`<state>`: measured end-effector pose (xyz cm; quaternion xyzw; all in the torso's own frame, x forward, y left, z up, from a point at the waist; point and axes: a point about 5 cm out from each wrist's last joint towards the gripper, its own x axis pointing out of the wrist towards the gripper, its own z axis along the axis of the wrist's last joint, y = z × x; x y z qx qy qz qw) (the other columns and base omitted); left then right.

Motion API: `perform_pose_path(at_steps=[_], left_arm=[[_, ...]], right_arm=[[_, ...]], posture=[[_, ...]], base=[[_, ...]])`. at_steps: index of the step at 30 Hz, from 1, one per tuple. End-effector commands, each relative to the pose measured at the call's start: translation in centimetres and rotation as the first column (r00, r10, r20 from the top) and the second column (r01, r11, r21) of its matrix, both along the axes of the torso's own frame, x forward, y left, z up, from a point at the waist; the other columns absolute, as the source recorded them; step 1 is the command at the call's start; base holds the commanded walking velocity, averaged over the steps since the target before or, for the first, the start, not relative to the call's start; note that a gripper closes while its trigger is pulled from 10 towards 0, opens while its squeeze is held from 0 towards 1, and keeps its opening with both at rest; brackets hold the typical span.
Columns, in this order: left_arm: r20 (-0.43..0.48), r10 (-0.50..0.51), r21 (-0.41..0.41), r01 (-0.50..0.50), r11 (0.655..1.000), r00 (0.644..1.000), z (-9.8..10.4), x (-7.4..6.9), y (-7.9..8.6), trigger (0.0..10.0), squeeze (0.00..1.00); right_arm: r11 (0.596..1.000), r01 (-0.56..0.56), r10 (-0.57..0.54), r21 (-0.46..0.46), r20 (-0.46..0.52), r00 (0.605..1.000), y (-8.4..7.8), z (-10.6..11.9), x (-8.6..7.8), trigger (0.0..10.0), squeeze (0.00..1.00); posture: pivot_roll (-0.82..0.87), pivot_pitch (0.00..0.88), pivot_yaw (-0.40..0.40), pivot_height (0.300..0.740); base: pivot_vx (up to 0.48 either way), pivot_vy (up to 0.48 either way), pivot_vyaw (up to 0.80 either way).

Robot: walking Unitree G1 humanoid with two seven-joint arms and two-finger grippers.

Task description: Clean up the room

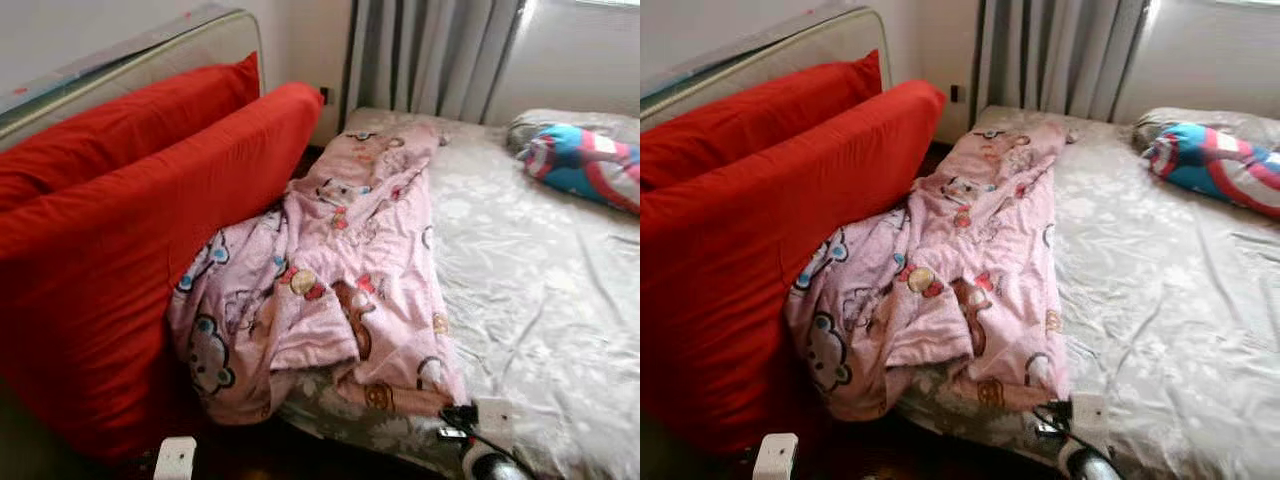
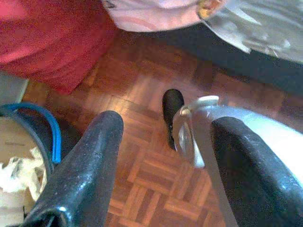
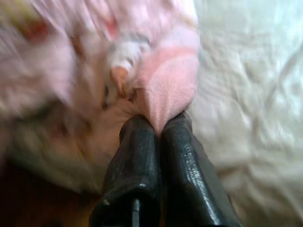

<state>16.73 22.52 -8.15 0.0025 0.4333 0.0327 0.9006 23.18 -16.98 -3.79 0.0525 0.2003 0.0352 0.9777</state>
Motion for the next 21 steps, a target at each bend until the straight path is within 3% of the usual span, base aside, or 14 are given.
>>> perform_pose_path(at_steps=[1, 10, 15, 18, 21], left_arm=[[-0.008, -0.016, 0.006, 0.016, 1.000, 1.000, 0.0, -0.1, 0.1, 10.0, 0.00], [-0.012, -0.031, 0.012, 0.031, 0.999, 0.999, 0.0, -0.1, 0.1, 10.0, 0.00], [-0.022, -0.046, 0.018, 0.047, 0.999, 0.999, 0.0, -0.1, 0.1, 10.0, 0.00], [-0.023, -0.052, 0.019, 0.053, 0.998, 0.998, 0.0, -0.1, 0.1, 10.0, 0.00], [-0.024, -0.056, 0.020, 0.057, 0.998, 0.998, 0.0, -0.1, 0.1, 10.0, 0.00]], right_arm=[[0.999, -0.027, 0.028, -0.025, 0.059, 0.998, 1.0, 1.0, 1.3, 10.0, 0.00], [0.997, -0.014, 0.023, -0.073, 0.129, 0.991, 1.4, 2.8, 3.5, 10.0, 0.00], [0.986, 0.071, -0.035, -0.154, 0.227, 0.973, -0.1, 4.2, 4.3, 10.0, 0.00], [0.979, 0.129, -0.071, -0.157, 0.329, 0.942, -0.7, 5.6, 4.9, 10.0, 0.00], [0.973, 0.183, -0.089, -0.144, 0.494, 0.865, -0.6, 8.7, 5.6, 10.0, 0.00]], posture=[[-0.02, 0.046, -0.021, 0.740], [-0.02, 0.048, -0.022, 0.740], [-0.02, 0.049, -0.022, 0.740], [-0.02, 0.050, -0.022, 0.740], [-0.02, 0.050, -0.022, 0.740]], base=[[-0.244, 0.000, 0.00], [-0.135, 0.000, 0.00], [0.000, 0.000, 0.00], [0.000, 0.000, 0.00], [0.000, 0.000, 0.00]])
